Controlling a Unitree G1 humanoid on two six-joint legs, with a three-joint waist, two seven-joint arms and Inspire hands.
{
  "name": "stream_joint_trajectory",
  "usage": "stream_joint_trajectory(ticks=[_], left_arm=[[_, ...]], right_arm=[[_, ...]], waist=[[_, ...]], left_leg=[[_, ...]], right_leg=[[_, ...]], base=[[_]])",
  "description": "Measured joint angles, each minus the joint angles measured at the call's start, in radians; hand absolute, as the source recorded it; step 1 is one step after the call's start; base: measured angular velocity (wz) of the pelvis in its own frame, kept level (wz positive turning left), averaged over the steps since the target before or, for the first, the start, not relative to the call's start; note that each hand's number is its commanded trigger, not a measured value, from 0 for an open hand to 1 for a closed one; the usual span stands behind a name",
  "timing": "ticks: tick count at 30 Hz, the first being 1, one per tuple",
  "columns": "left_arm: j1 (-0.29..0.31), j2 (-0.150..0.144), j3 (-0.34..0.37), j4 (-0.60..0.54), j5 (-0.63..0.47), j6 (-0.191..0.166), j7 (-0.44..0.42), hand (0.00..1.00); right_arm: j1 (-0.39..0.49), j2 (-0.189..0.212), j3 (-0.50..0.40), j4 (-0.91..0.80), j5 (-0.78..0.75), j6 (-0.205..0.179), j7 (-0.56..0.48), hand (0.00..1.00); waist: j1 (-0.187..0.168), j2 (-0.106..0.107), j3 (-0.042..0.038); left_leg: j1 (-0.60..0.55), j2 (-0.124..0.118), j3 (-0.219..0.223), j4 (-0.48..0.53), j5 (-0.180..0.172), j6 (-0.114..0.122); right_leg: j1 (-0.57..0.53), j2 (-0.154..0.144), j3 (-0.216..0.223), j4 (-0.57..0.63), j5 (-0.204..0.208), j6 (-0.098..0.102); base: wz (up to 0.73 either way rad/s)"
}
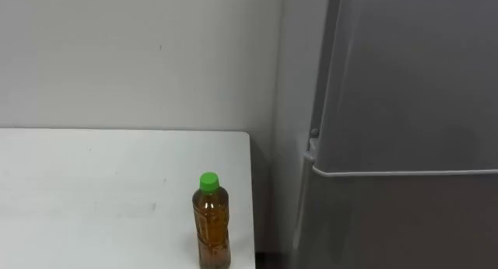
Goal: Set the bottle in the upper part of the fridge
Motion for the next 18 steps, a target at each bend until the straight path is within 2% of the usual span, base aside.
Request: stream_joint_trajectory(ticks=[9,18], left_arm=[[-0.002,0.002,-0.015,-0.004,0.0,0.0,0.004,0.0],[-0.001,0.003,-0.017,-0.005,0.0,0.0,0.004,0.0]], right_arm=[[-0.001,0.0,0.001,0.002,0.009,-0.001,0.003,0.0],[-0.001,-0.001,0.009,0.002,0.009,-0.002,0.005,0.0]], waist=[[-0.001,0.002,0.0011],[-0.001,0.003,0.0007]], left_leg=[[-0.005,0.0,-0.009,0.0,0.0,0.0],[-0.014,0.0,-0.009,0.001,0.0,0.0]], right_leg=[[0.001,-0.001,-0.02,0.0,0.0,0.0],[-0.008,-0.001,-0.02,-0.001,0.0,0.0]], base=[[0.05],[0.0]])
